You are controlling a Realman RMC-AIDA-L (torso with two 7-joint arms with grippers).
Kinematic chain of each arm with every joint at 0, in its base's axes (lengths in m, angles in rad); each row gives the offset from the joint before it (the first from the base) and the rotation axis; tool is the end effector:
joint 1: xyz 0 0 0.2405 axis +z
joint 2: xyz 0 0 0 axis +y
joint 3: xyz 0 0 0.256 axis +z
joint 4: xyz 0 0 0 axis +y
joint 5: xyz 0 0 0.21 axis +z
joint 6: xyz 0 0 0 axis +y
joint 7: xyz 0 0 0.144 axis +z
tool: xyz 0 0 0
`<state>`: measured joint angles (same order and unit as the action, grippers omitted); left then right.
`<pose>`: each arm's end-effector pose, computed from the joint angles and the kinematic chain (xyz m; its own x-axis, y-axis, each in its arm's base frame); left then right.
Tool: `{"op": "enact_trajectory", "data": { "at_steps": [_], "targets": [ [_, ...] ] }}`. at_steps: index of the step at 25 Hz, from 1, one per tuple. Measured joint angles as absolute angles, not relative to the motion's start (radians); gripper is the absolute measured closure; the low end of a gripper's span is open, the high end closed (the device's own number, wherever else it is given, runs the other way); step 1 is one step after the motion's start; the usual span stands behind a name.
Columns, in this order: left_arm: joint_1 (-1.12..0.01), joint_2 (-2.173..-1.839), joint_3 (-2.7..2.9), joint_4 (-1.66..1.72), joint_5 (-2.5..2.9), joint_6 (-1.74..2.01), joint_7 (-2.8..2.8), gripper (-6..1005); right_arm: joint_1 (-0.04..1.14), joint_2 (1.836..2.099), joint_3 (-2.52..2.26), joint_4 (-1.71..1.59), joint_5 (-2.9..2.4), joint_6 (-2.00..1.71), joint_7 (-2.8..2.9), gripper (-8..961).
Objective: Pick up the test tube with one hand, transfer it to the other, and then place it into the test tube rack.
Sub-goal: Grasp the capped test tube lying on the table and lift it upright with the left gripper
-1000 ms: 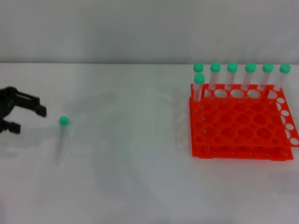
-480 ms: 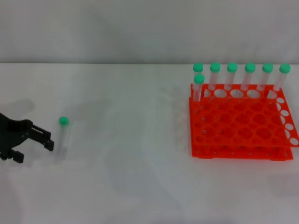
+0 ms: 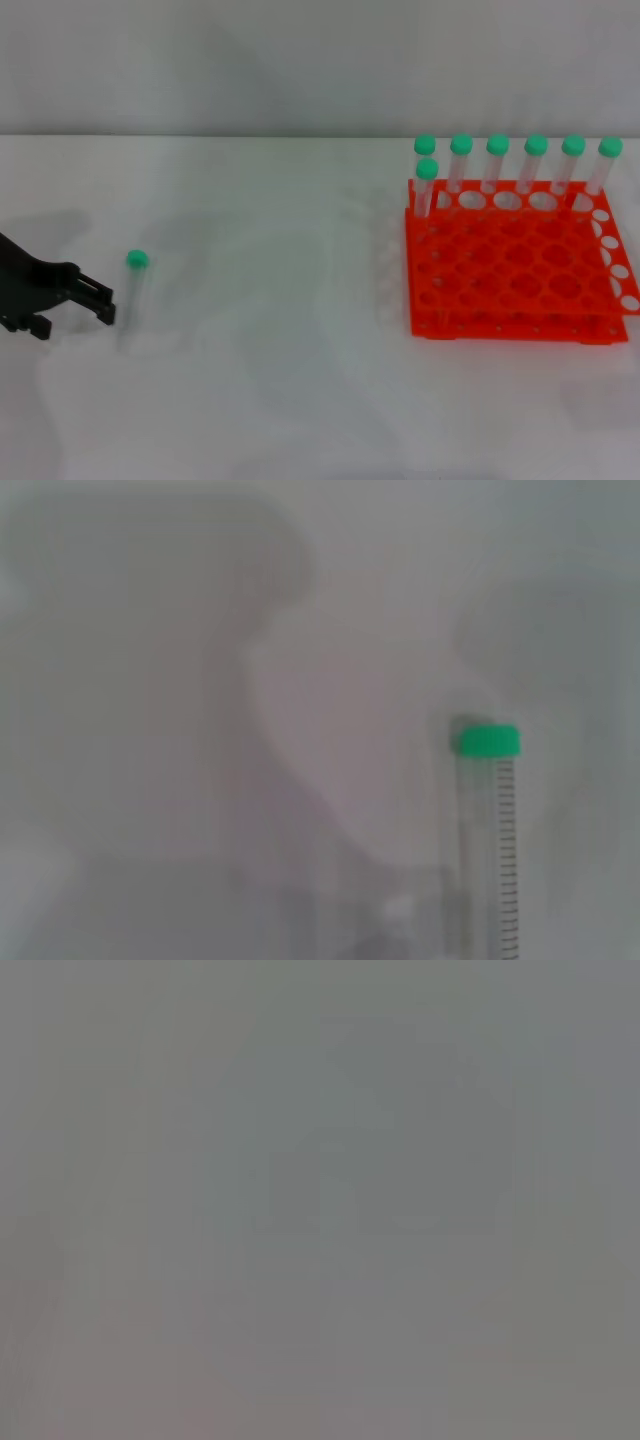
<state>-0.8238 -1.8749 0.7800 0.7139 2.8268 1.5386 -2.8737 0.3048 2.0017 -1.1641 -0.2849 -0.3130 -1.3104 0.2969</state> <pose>-0.2858 0.3937 0.0837 0.0017 0.9920 0.1265 0.8814 0.0583 -0.4688 0.3512 0.3174 0.0849 0.7555 0.2720 -0.5960 -0.5984 -0.0837 -0.7968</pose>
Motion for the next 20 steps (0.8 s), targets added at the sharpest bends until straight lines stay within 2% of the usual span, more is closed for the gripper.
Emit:
{"op": "enact_trajectory", "data": {
  "at_steps": [9,18,20],
  "targets": [
    [-0.863,-1.902,0.884,0.647,2.831,1.493,-2.894,165,0.306,2.002,-1.165,-0.285,-0.313,-1.310,0.298,79],
    [-0.866,-1.905,0.912,0.651,2.832,1.480,-2.919,238,0.304,2.002,-1.166,-0.285,-0.313,-1.310,0.298,79],
    [-0.866,-1.905,0.912,0.652,2.832,1.470,-2.925,327,0.304,2.002,-1.166,-0.285,-0.313,-1.310,0.298,78]
  ]
}}
